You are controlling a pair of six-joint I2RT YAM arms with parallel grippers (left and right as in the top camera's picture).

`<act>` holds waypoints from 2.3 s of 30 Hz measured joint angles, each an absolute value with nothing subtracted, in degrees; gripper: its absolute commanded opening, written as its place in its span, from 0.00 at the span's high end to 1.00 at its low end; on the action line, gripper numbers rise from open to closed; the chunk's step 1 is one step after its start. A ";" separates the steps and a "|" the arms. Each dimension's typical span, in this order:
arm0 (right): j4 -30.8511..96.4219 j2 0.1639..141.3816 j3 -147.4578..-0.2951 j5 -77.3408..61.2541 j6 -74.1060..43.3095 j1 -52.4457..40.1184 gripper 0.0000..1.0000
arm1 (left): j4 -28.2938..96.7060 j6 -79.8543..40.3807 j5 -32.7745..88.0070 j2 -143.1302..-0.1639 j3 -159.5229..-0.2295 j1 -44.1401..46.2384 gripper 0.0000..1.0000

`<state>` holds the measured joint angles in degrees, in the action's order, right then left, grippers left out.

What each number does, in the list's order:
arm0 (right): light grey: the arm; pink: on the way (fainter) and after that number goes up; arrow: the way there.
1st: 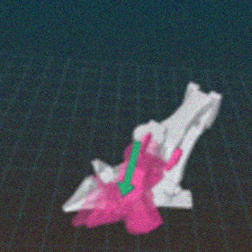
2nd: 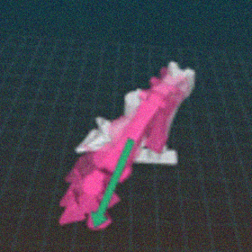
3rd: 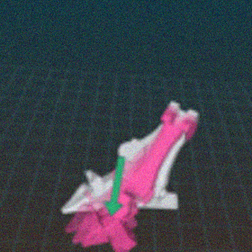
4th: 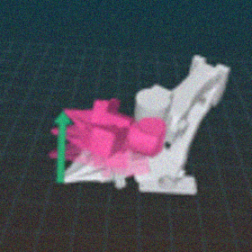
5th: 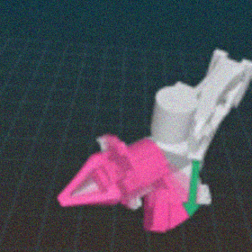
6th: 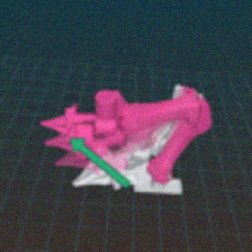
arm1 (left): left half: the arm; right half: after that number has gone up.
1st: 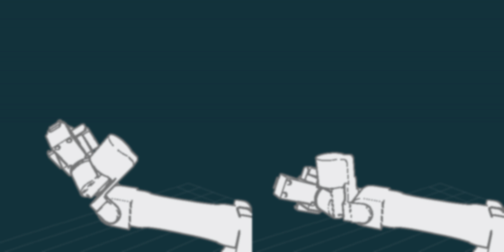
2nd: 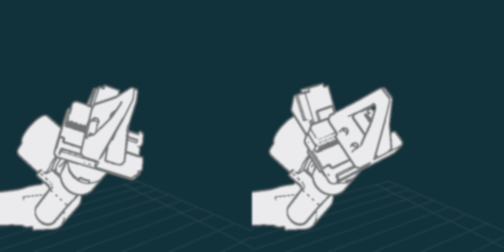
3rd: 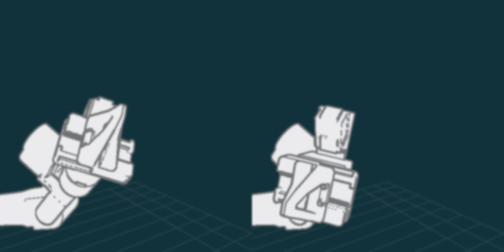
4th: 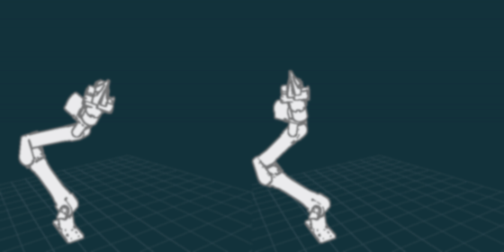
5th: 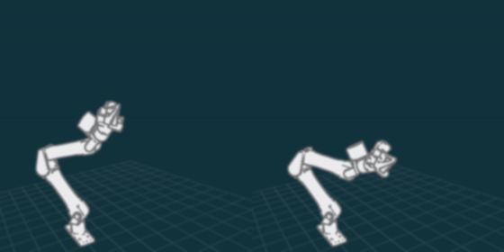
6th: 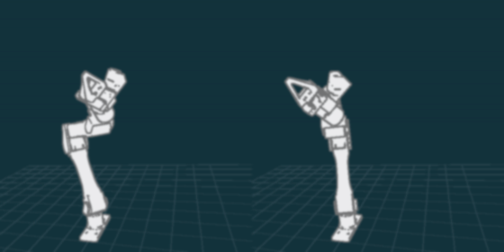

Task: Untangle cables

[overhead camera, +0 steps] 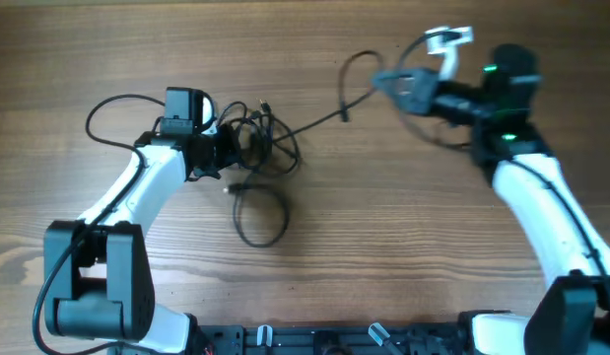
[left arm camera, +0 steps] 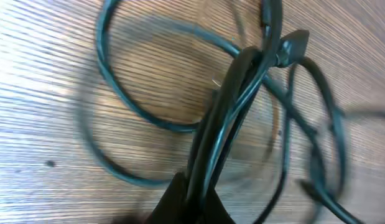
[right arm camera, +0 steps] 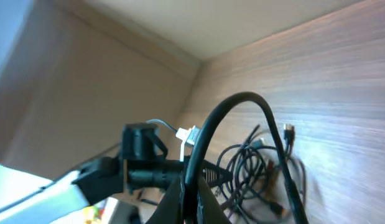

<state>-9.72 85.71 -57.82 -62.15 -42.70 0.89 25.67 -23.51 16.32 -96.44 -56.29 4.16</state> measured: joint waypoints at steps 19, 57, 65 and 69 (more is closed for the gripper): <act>38.00 86.04 -57.78 -11.88 -39.27 36.42 0.95 | 33.54 -28.62 17.12 -96.44 -56.29 -16.99 0.96; 61.95 93.14 -68.34 -1.19 -21.52 5.54 0.06 | 26.70 -32.93 20.03 -96.44 -53.32 -18.04 0.96; 48.21 93.14 -71.50 -20.64 -17.96 -8.95 0.43 | 26.68 -32.93 21.37 -96.44 -53.30 -18.04 0.96; 32.97 94.83 -71.42 -18.79 -12.53 -25.04 0.72 | 26.79 -32.93 21.61 -96.44 -53.28 -18.04 0.95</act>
